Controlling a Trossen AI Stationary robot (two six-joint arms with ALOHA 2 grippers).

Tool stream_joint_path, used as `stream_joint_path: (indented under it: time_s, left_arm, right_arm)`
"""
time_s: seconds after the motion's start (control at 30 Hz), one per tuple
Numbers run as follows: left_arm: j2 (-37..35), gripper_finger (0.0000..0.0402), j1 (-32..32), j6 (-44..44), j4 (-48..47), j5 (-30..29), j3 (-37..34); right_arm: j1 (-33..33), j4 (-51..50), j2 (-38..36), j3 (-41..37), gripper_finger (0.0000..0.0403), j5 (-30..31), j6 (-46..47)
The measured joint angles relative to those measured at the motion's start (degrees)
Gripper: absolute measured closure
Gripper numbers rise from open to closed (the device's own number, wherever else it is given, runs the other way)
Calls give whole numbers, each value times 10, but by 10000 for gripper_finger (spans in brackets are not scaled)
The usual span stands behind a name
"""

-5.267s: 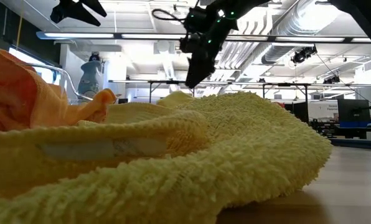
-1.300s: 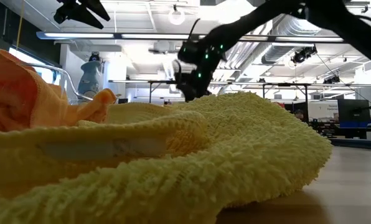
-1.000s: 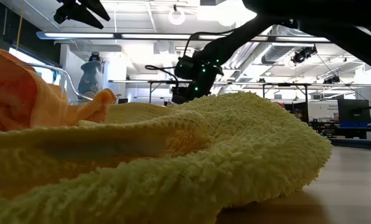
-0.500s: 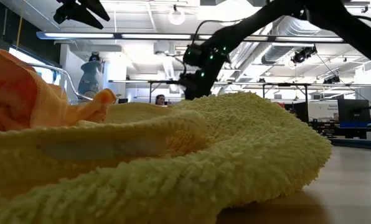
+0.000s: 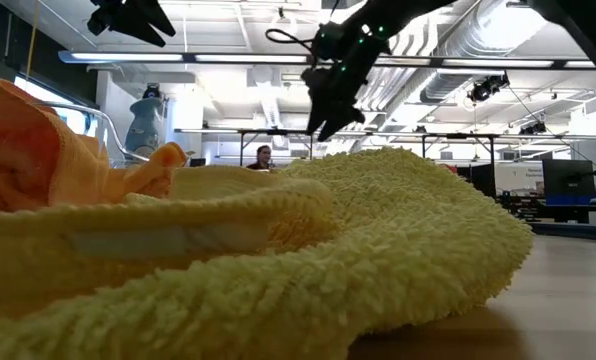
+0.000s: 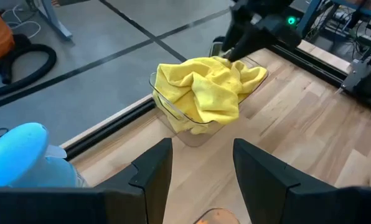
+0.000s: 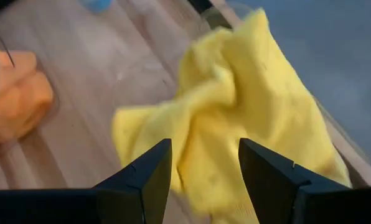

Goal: Sort microfiber towel by color & place in baskets
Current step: Put the orange microfiber towel into the bottom transparent bin

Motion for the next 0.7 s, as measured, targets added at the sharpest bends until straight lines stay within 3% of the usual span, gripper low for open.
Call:
stream_joint_path:
  time_s: [0.1,0.2,0.43,0.7]
  left_arm:
    - [0,243,0,1,-1,-9,0]
    - [0,243,0,1,-3,-14,0]
    - [7,243,0,-4,-4,-13,1]
    - [87,243,0,-48,-8,10,15]
  right_arm:
    - [4,2,-28,-36,219,2,2]
    - [11,45,-80,-121,219,3,28]
    - [28,154,-275,-341,219,44,74]
    - [18,158,-457,-489,219,101,111]
